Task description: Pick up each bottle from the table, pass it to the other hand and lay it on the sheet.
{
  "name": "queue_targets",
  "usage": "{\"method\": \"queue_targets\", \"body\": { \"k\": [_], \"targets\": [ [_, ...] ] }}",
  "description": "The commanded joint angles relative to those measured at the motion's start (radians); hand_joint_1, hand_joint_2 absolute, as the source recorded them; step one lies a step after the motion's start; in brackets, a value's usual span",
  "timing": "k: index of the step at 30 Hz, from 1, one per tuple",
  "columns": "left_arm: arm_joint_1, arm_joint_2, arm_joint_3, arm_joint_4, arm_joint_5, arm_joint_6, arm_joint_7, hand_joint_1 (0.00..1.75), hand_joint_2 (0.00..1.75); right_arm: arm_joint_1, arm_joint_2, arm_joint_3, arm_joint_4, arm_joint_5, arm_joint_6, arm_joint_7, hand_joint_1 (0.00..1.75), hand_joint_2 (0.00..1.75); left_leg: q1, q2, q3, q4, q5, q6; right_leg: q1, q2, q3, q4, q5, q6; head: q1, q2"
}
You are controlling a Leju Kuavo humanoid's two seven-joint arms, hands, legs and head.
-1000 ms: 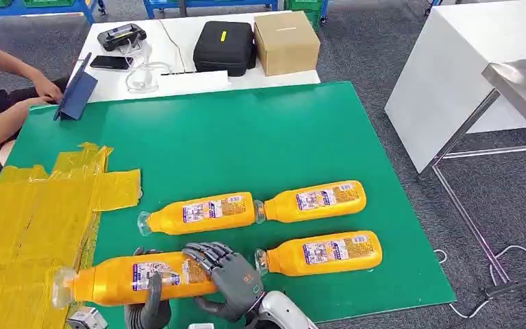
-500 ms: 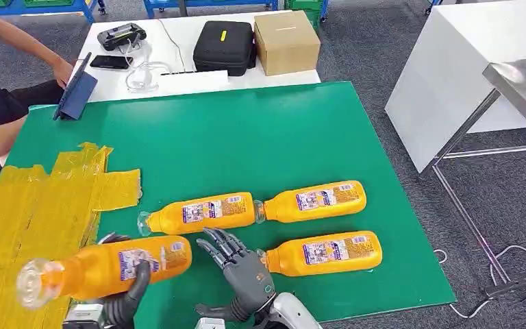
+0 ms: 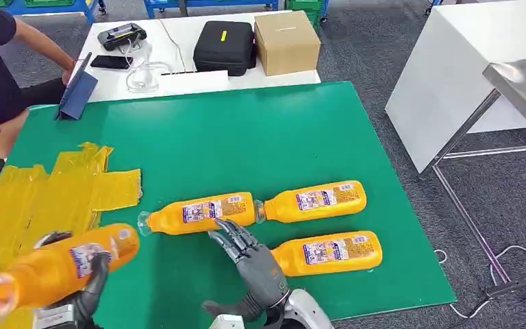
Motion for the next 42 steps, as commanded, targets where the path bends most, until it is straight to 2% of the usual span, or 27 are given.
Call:
{"method": "queue_targets", "body": {
  "k": [1, 3, 5, 6, 8, 9, 10, 12, 15, 16, 19, 22, 25, 28, 42],
  "targets": [
    [-0.084, 0.14, 0.113, -0.043, -0.411, 0.145, 0.083, 1.75, 1.75, -0.146, -0.068, -0.016, -0.012, -0.081, 0.096, 0.007, 0.0, 1.75, 0.001, -0.001, 0.001, 0.0, 0.0, -0.001, 0.001, 0.001, 0.001, 0.0, 0.0, -0.002, 0.0, 0.0],
    [-0.13, 0.177, 0.085, 0.085, -0.644, 0.197, 0.192, 1.75, 1.75, -0.237, -0.078, 0.003, 0.021, -0.105, 0.118, 0.038, 0.0, 1.75, 0.0, -0.001, 0.001, -0.001, 0.002, -0.001, 0.0, 0.001, 0.0, 0.0, 0.001, -0.001, 0.0, 0.0],
    [-0.193, 0.188, 0.133, 0.162, -1.057, 0.217, 0.295, 1.75, 1.75, -0.406, -0.083, 0.034, 0.083, -0.171, 0.169, 0.08, 0.0, 1.75, 0.0, -0.001, 0.002, -0.002, 0.003, -0.001, 0.0, 0.001, 0.001, -0.001, 0.002, -0.001, 0.0, 0.0],
    [-0.204, 0.221, 0.119, 0.177, -1.153, 0.217, 0.356, 1.75, 1.75, -0.467, -0.072, 0.033, 0.109, -0.215, 0.209, 0.09, 0.0, 1.75, 0.0, 0.001, 0.001, -0.001, 0.003, -0.001, 0.0, 0.003, 0.0, -0.001, 0.003, -0.001, 0.0, 0.0],
    [-0.222, 0.407, 0.027, 0.255, -1.18, 0.217, 0.501, 1.75, 1.75, -0.587, -0.046, 0.049, 0.185, -0.247, 0.258, 0.122, 0.0, 1.75, 0.0, 0.003, 0.0, -0.001, 0.005, -0.001, 0.0, 0.005, -0.002, 0.001, 0.004, -0.001, 0.0, 0.0],
    [-0.413, 0.739, -0.476, 0.529, -1.18, 0.217, 1.004, 1.75, 1.75, -0.775, -0.003, 0.116, 0.351, -0.206, 0.332, 0.236, 0.0, 1.75, 0.001, 0.005, 0.0, 0.0, 0.006, -0.002, 0.0, 0.008, -0.003, 0.001, 0.007, -0.002, 0.0, 0.0],
    [-0.469, 0.744, -0.585, 0.587, -1.18, 0.217, 1.101, 1.75, 1.75, -0.831, 0.024, 0.117, 0.424, -0.206, 0.34, 0.244, 0.0, 1.75, -0.001, -0.002, -0.002, -0.003, 0.011, -0.002, -0.001, 0.0, -0.003, 0.002, 0.008, -0.004, 0.0, 0.0],
    [-0.485, 0.734, -0.588, 0.602, -1.18, 0.217, 1.1, 1.75, 1.75, -0.861, 0.034, 0.112, 0.466, -0.206, 0.347, 0.252, 0.0, 1.75, -0.001, -0.008, -0.005, -0.002, 0.015, -0.003, -0.001, -0.007, -0.006, 0.002, 0.01, -0.001, 0.001, 0.0],
    [-0.513, 0.723, -0.601, 0.659, -1.18, 0.217, 1.073, 1.75, 1.75, -0.88, 0.029, 0.115, 0.555, -0.203, 0.338, 0.243, 0.0, 1.75, 0.004, -0.004, -0.01, -0.002, 0.023, -0.009, 0.004, -0.003, -0.015, 0.001, 0.018, -0.008, -0.001, 0.0],
    [-0.529, 0.719, -0.622, 0.685, -1.18, 0.217, 1.08, 1.75, 1.75, -0.885, 0.027, 0.118, 0.572, -0.202, 0.337, 0.241, 0.0, 1.75, 0.003, -0.001, -0.012, -0.002, 0.024, -0.008, 0.003, 0.0, -0.017, 0.002, 0.019, -0.007, -0.002, 0.0],
    [-0.573, 0.7, -0.655, 0.776, -1.18, 0.217, 1.081, 1.75, 1.75, -0.908, 0.035, 0.131, 0.619, -0.189, 0.337, 0.241, 0.0, 1.75, 0.004, -0.005, -0.014, -0.001, 0.024, -0.007, 0.004, -0.004, -0.014, 0.002, 0.018, -0.005, 0.0, 0.0],
    [-0.624, 0.655, -0.637, 0.903, -1.18, 0.217, 1.054, 1.75, 1.75, -0.941, 0.06, 0.134, 0.669, -0.2, 0.356, 0.236, 0.0, 1.75, 0.003, -0.003, -0.017, 0.0, 0.025, -0.006, 0.003, -0.002, -0.017, 0.003, 0.019, -0.007, 0.0, 0.0],
    [-0.652, 0.627, -0.564, 0.981, -1.18, 0.203, 0.99, 1.75, 1.75, -0.953, 0.075, 0.127, 0.675, -0.244, 0.399, 0.216, 0.0, 1.75, 0.003, -0.004, -0.019, 0.0, 0.025, -0.007, 0.003, -0.003, -0.02, 0.004, 0.02, -0.006, 0.0, 0.0],
    [-0.664, 0.618, -0.519, 1.012, -1.18, 0.175, 0.951, 1.75, 1.75, -0.948, 0.081, 0.141, 0.678, -0.25, 0.41, 0.218, 0.0, 1.75, 0.004, -0.005, -0.019, 0.002, 0.024, -0.007, 0.004, -0.003, -0.019, 0.004, 0.019, -0.007, 0.0, 0.0],
    [-0.708, 0.605, -0.501, 1.069, -1.18, 0.113, 0.943, 1.75, 1.75, -0.928, 0.093, 0.199, 0.717, -0.249, 0.457, 0.214, 0.0, 1.75, 0.003, -0.005, -0.021, 0.001, 0.024, -0.006, 0.004, -0.004, -0.021, 0.003, 0.019, -0.006, 0.0, 0.0]
  ]
}}
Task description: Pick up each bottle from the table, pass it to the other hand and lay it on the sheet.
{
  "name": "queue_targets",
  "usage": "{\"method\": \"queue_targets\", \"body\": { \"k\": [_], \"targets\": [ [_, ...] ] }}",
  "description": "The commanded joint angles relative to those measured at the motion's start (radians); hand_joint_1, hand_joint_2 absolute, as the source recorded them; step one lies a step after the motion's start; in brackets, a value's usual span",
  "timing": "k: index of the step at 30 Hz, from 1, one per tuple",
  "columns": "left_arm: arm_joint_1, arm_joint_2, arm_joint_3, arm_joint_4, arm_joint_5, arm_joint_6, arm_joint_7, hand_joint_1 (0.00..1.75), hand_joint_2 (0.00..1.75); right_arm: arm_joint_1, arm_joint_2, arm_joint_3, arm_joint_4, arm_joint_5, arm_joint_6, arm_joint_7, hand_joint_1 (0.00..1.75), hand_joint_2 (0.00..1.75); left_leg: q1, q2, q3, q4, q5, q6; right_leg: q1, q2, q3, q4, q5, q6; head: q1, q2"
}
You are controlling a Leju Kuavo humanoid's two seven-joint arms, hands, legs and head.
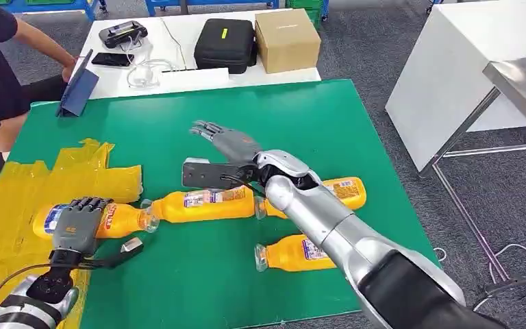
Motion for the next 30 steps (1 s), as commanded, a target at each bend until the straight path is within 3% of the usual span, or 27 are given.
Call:
{"method": "queue_targets", "body": {
  "k": [1, 5, 9, 11, 12, 13, 15, 17, 18, 20, 23, 30],
  "targets": [
    [-0.087, -0.048, 0.031, 0.143, 0.0, -0.02, 0.006, 1.75, 1.75, -0.046, 0.009, 0.105, 0.11, -0.005, 0.043, -0.012, 0.0, 1.75, 0.002, -0.005, 0.003, 0.001, -0.002, 0.0, 0.002, -0.002, 0.005, 0.0, -0.002, -0.001, 0.0, 0.0],
    [-0.115, -0.075, 0.118, 0.178, 0.0, 0.009, -0.04, 1.75, 1.75, -0.016, 0.024, 0.167, 0.154, 0.003, 0.04, -0.01, 0.0, 1.75, 0.001, -0.004, 0.003, 0.0, -0.001, 0.0, 0.001, -0.002, 0.004, -0.001, -0.001, -0.001, 0.0, 0.0],
    [-0.117, -0.071, 0.113, 0.18, 0.0, 0.012, -0.03, 1.75, 1.75, -0.012, 0.026, 0.189, 0.173, 0.006, 0.033, -0.009, 0.0, 1.75, 0.001, -0.004, 0.003, 0.0, 0.0, 0.0, 0.001, -0.003, 0.004, -0.001, -0.001, -0.001, 0.0, 0.0],
    [-0.121, -0.091, 0.187, 0.187, 0.0, 0.029, -0.074, 1.75, 1.75, -0.002, 0.024, 0.203, 0.199, 0.0, 0.027, -0.002, 0.0, 1.75, 0.001, -0.003, 0.002, 0.0, -0.001, 0.0, 0.001, -0.002, 0.003, 0.0, -0.001, -0.001, 0.0, 0.0],
    [-0.123, -0.091, 0.194, 0.187, 0.0, 0.031, -0.081, 0.37, 1.75, 0.002, 0.022, 0.207, 0.207, 0.001, 0.022, -0.004, 0.0, 1.75, 0.001, -0.005, 0.003, 0.0, -0.001, 0.0, 0.001, -0.003, 0.004, -0.001, -0.001, -0.001, 0.0, 0.0],
    [-0.124, -0.093, 0.212, 0.186, 0.0, 0.053, -0.096, 0.0, 1.75, 0.009, 0.021, 0.213, 0.231, 0.003, 0.013, -0.004, 0.0, 1.75, 0.002, -0.005, 0.003, 0.001, -0.002, 0.0, 0.002, -0.003, 0.005, -0.001, -0.002, -0.001, 0.0, 0.0],
    [-0.124, -0.102, 0.245, 0.19, 0.0, 0.06, -0.124, 0.0, 1.75, 0.017, 0.019, 0.219, 0.258, 0.003, 0.004, -0.006, 0.0, 1.75, 0.002, -0.006, 0.003, 0.0, -0.001, 0.0, 0.002, -0.004, 0.004, -0.002, -0.001, -0.001, 0.0, 0.0],
    [-0.118, -0.101, 0.282, 0.187, 0.011, 0.038, -0.226, 0.0, 1.75, 0.032, 0.012, 0.225, 0.289, 0.006, -0.004, -0.01, 0.0, 1.75, 0.002, -0.006, 0.003, 0.0, -0.001, 0.0, 0.001, -0.004, 0.004, -0.002, -0.001, -0.001, 0.0, 0.0],
    [-0.117, -0.089, 0.28, 0.193, 0.019, -0.019, -0.296, 0.0, 0.0, 0.036, 0.012, 0.227, 0.304, 0.01, -0.008, -0.014, 0.0, 1.75, 0.001, -0.004, 0.002, -0.001, 0.0, 0.0, 0.001, -0.002, 0.003, -0.002, -0.001, -0.001, 0.0, 0.0],
    [-0.108, -0.06, 0.261, 0.188, 0.017, -0.078, -0.35, 0.0, 0.0, 0.043, 0.011, 0.23, 0.324, 0.019, -0.012, -0.015, 0.0, 1.75, 0.002, -0.005, 0.004, -0.001, -0.001, 0.0, 0.002, -0.003, 0.006, -0.002, -0.002, -0.001, 0.0, 0.0],
    [-0.079, -0.067, 0.284, 0.148, 0.084, -0.095, -0.441, 0.0, 0.0, 0.048, 0.011, 0.223, 0.358, 0.038, -0.024, -0.013, 0.0, 1.75, 0.001, -0.003, 0.003, 0.0, -0.001, 0.0, 0.001, -0.001, 0.004, -0.001, -0.001, -0.001, 0.0, 0.0],
    [-0.077, -0.068, 0.288, 0.128, 0.098, -0.111, -0.448, 0.0, 0.0, 0.054, 0.003, 0.212, 0.382, 0.052, -0.033, -0.014, 0.0, 1.75, 0.001, -0.005, 0.002, 0.0, -0.001, 0.0, 0.001, -0.003, 0.004, -0.001, -0.002, -0.001, 0.0, 0.0]
  ]
}}
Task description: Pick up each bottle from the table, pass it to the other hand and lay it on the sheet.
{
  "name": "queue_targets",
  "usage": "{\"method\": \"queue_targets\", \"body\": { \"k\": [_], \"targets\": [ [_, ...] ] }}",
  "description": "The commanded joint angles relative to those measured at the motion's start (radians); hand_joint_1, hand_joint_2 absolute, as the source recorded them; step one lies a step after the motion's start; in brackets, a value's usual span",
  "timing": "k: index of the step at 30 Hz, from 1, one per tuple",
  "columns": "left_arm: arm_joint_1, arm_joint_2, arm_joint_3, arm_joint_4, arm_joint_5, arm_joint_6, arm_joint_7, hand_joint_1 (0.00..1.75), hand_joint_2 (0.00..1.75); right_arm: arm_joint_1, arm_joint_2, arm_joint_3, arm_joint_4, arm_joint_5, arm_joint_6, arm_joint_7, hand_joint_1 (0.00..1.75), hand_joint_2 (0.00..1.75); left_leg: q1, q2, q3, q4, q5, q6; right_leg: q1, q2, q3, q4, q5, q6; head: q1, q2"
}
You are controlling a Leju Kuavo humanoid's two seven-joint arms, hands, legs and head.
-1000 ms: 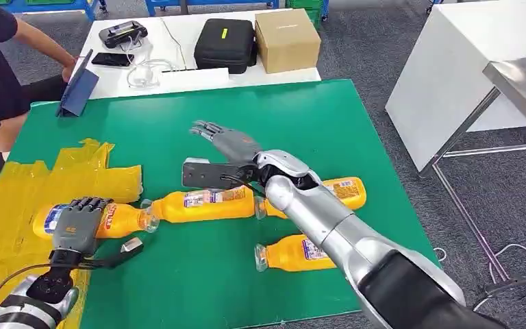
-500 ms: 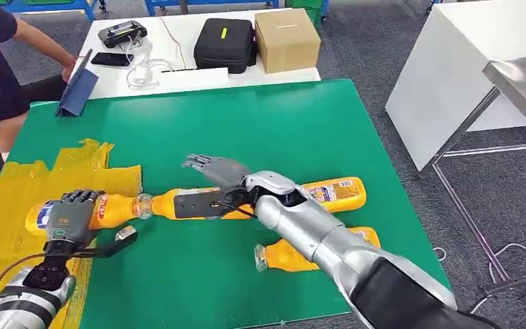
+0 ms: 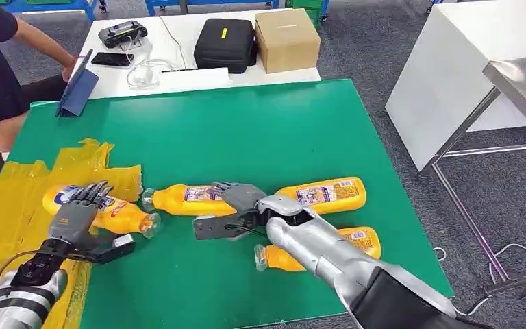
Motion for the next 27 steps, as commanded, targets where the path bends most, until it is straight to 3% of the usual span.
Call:
{"method": "queue_targets", "body": {
  "k": [1, 5, 9, 13, 15, 17, 18, 23, 24, 27],
  "targets": [
    [-0.01, -0.018, 0.032, 0.01, 0.011, -0.019, -0.012, 0.0, 0.0, -0.021, -0.013, 0.037, 0.115, 0.009, -0.005, -0.003, 0.0, 1.75, 0.001, -0.004, 0.002, 0.0, -0.001, 0.0, 0.001, -0.002, 0.003, -0.001, -0.001, -0.001, 0.0, 0.0],
    [0.001, -0.022, 0.048, -0.013, 0.062, 0.0, -0.055, 0.0, 0.0, -0.017, -0.015, 0.024, 0.127, 0.02, -0.009, 0.0, 0.0, 1.75, 0.001, -0.003, 0.002, 0.0, 0.0, 0.0, 0.001, -0.002, 0.003, -0.001, -0.001, 0.0, 0.0, 0.0],
    [0.04, -0.047, 0.11, -0.111, 0.26, -0.02, -0.207, 0.0, 0.0, -0.006, -0.021, 0.008, 0.151, 0.051, -0.021, 0.002, 0.0, 1.75, 0.001, -0.003, 0.002, 0.0, 0.0, 0.0, 0.001, -0.002, 0.003, -0.001, -0.001, 0.0, 0.0, 0.0],
    [0.061, -0.055, 0.124, -0.165, 0.313, -0.043, -0.234, 0.0, 0.0, -0.003, -0.021, 0.001, 0.157, 0.064, -0.03, 0.004, 0.0, 1.75, 0.001, -0.005, 0.003, 0.0, 0.0, 0.0, 0.001, -0.003, 0.004, -0.001, -0.001, -0.001, 0.0, 0.0],
    [0.089, -0.089, 0.175, -0.244, 0.466, -0.07, -0.333, 0.0, 0.0, 0.001, -0.019, -0.015, 0.168, 0.098, -0.066, 0.034, 0.0, 1.75, 0.001, -0.005, 0.003, 0.0, -0.001, 0.0, 0.001, -0.004, 0.004, -0.001, -0.001, -0.001, 0.0, 0.0],
    [0.107, -0.108, 0.193, -0.302, 0.528, -0.104, -0.355, 0.0, 0.0, 0.005, -0.014, -0.032, 0.18, 0.114, -0.078, 0.045, 0.0, 1.75, 0.001, -0.005, 0.003, 0.0, 0.0, 0.0, 0.001, -0.004, 0.005, -0.002, -0.001, -0.001, 0.0, 0.0],
    [0.115, -0.127, 0.212, -0.344, 0.601, -0.137, -0.39, 0.0, 0.0, 0.01, -0.01, -0.051, 0.19, 0.121, -0.074, 0.051, 0.07, 1.75, 0.001, -0.005, 0.003, 0.0, 0.0, 0.0, 0.001, -0.004, 0.004, -0.002, -0.001, 0.0, 0.0, 0.0],
    [0.118, -0.141, 0.218, -0.38, 0.642, -0.159, -0.404, 0.0, 0.0, 0.016, -0.009, -0.063, 0.197, 0.127, -0.073, 0.052, 0.07, 1.75, 0.001, -0.005, 0.003, 0.0, 0.0, 0.0, 0.001, -0.004, 0.005, -0.002, -0.001, 0.0, 0.0, 0.0],
    [0.114, -0.147, 0.226, -0.381, 0.663, -0.169, -0.407, 0.0, 0.0, 0.019, -0.009, -0.071, 0.201, 0.126, -0.07, 0.052, 1.75, 1.75, 0.001, -0.004, 0.003, 0.0, 0.0, 0.0, 0.001, -0.003, 0.005, -0.002, -0.001, 0.0, 0.0, 0.0],
    [0.119, -0.183, 0.254, -0.434, 0.766, -0.194, -0.456, 0.0, 0.0, 0.035, -0.01, -0.093, 0.21, 0.134, -0.066, 0.058, 1.75, 1.75, 0.002, -0.007, 0.006, 0.0, 0.0, 0.0, 0.001, -0.005, 0.008, -0.002, -0.001, -0.001, 0.0, 0.0]
  ]
}}
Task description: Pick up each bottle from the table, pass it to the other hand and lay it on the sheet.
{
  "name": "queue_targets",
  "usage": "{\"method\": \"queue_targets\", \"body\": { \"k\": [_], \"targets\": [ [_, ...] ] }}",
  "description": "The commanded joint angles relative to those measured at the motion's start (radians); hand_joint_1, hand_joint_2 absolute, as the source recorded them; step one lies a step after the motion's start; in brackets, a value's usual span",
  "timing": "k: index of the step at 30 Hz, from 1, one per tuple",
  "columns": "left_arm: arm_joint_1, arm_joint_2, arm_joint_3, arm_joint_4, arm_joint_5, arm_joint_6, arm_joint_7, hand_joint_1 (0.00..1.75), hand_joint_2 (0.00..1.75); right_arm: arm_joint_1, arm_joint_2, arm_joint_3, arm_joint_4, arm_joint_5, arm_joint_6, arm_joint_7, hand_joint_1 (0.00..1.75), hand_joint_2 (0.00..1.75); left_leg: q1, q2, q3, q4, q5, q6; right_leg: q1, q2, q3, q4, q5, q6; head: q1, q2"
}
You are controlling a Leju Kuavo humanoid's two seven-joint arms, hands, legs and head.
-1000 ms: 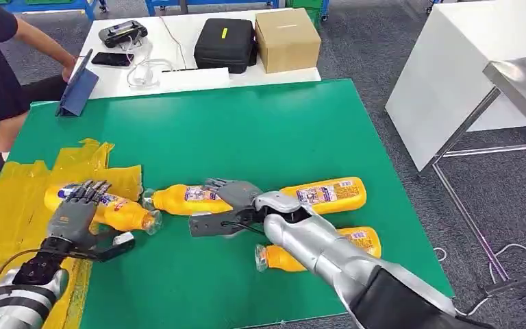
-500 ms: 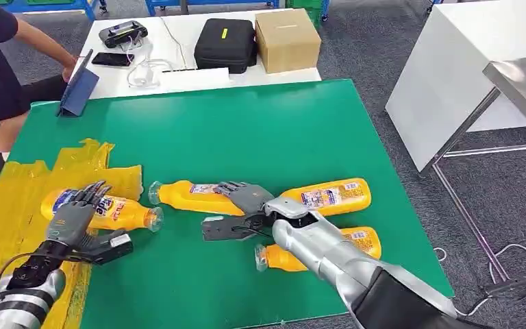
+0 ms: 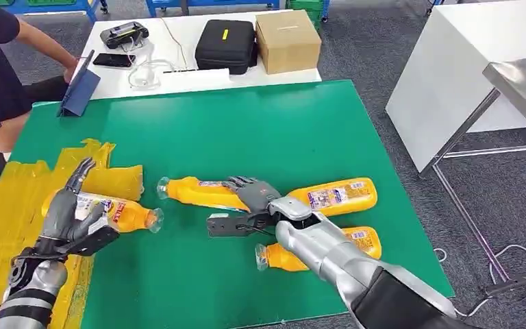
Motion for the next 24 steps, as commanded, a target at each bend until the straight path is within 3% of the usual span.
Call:
{"method": "queue_targets", "body": {
  "k": [1, 6, 18, 22, 24],
  "targets": [
    [0.008, -0.116, 0.09, -0.144, 0.156, -0.058, -0.049, 0.0, 0.0, 0.04, -0.008, -0.055, 0.1, 0.017, 0.01, 0.016, 1.75, 1.75, 0.002, -0.006, 0.002, 0.0, 0.0, 0.0, 0.002, -0.005, 0.004, -0.002, -0.001, -0.001, 0.0, 0.0],
    [0.051, -0.191, 0.118, -0.32, 0.337, -0.123, -0.057, 0.0, 0.0, 0.073, -0.002, -0.076, 0.114, 0.044, 0.007, 0.023, 1.75, 1.75, 0.002, -0.008, 0.005, -0.001, -0.001, 0.0, 0.002, -0.006, 0.008, -0.003, -0.002, -0.001, 0.0, 0.0],
    [0.065, -0.224, 0.086, -0.377, 0.423, -0.203, -0.023, 0.0, 0.0, 0.1, 0.012, -0.098, 0.137, 0.071, 0.03, 0.048, 1.75, 1.75, 0.002, -0.006, 0.01, -0.002, -0.001, 0.0, 0.002, -0.004, 0.011, -0.003, 0.0, -0.001, 0.0, 0.0],
    [0.066, -0.235, 0.093, -0.363, 0.612, -0.408, 0.073, 0.0, 0.0, 0.116, 0.021, -0.158, 0.124, 0.055, -0.055, 0.06, 1.75, 1.75, 0.002, -0.007, 0.013, -0.002, 0.0, 0.0, 0.002, -0.005, 0.014, -0.004, -0.001, -0.001, 0.0, 0.0],
    [0.109, -0.245, 0.129, -0.374, 0.765, -0.528, 0.157, 0.0, 0.0, 0.127, 0.035, -0.242, 0.069, 0.01, -0.197, 0.018, 1.75, 1.75, 0.002, -0.006, 0.013, -0.002, 0.0, 0.0, 0.002, -0.004, 0.014, -0.004, 0.0, -0.001, 0.0, 0.0]
  ]
}}
